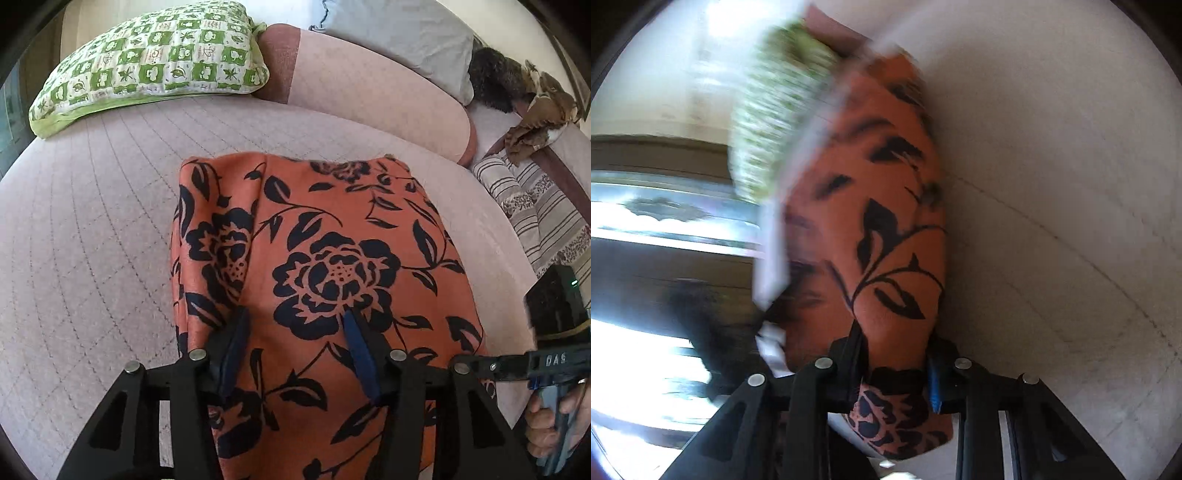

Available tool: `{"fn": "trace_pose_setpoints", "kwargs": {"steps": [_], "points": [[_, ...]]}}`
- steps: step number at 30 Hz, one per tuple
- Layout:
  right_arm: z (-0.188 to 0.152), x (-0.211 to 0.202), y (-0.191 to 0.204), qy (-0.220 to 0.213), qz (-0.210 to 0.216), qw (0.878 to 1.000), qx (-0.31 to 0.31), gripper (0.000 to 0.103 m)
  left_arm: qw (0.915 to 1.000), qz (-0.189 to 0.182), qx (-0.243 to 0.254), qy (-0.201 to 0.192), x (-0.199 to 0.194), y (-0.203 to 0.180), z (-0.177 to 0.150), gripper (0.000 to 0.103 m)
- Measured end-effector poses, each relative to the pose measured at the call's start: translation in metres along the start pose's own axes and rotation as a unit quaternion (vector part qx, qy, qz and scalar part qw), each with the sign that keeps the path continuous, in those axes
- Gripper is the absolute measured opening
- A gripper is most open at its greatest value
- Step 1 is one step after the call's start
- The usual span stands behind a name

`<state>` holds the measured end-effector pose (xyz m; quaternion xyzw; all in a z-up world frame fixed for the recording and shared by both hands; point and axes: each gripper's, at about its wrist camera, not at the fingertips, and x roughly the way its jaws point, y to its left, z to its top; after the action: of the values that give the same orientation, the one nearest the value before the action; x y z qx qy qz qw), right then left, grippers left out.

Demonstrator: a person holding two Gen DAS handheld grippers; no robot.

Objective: Fold small clothes

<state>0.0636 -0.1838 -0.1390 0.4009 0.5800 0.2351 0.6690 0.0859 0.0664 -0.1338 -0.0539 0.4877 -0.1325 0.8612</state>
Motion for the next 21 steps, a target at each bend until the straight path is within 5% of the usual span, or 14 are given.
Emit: {"fn": "trace_pose_setpoints", "kwargs": {"steps": [1, 2, 3, 6, 11, 12, 14, 15, 17, 19, 21], "points": [[0.001, -0.004, 0.001, 0.000, 0.015, 1.000, 0.003, 0.044, 1.0000, -0.006, -0.005, -0.005, -0.006, -0.001, 0.003, 0.055], [0.000, -0.012, 0.006, -0.004, 0.026, 1.000, -0.006, 0.069, 0.9998, -0.014, -0.005, -0.016, -0.013, -0.002, 0.005, 0.055], [0.000, -0.022, 0.013, -0.015, 0.030, 0.999, -0.025, 0.082, 0.9992, -0.014, 0.008, -0.036, -0.021, -0.007, 0.010, 0.055], [0.014, -0.049, 0.022, -0.059, 0.031, 0.997, -0.042, 0.083, 0.9981, -0.010, 0.022, -0.058, -0.024, -0.011, 0.018, 0.056], [0.060, -0.021, 0.019, -0.055, 0.040, 0.998, -0.017, 0.083, 0.9996, 0.021, -0.005, -0.016, 0.019, 0.005, 0.016, 0.056], [0.067, 0.002, 0.012, -0.026, 0.032, 0.999, -0.002, 0.079, 0.9995, 0.024, 0.001, -0.021, 0.022, 0.003, 0.016, 0.056], [0.067, 0.019, 0.010, -0.012, -0.004, 1.000, 0.019, 0.042, 0.9995, 0.024, 0.002, -0.020, 0.022, 0.002, 0.016, 0.056], [0.063, 0.013, 0.019, -0.025, -0.010, 1.000, 0.004, 0.036, 0.9996, 0.019, 0.001, -0.022, 0.022, 0.004, 0.016, 0.056], [0.052, 0.001, 0.040, -0.059, -0.033, 0.997, -0.044, 0.033, 0.9995, 0.012, 0.001, -0.028, 0.023, 0.007, 0.012, 0.057], [0.056, 0.018, 0.014, -0.039, -0.057, 0.998, 0.002, 0.032, 0.9995, 0.013, 0.003, -0.028, 0.026, 0.006, 0.012, 0.057], [0.056, 0.011, 0.015, -0.044, -0.025, 0.999, 0.001, 0.035, 0.9992, 0.021, 0.013, -0.032, 0.024, 0.003, 0.011, 0.057]]}}
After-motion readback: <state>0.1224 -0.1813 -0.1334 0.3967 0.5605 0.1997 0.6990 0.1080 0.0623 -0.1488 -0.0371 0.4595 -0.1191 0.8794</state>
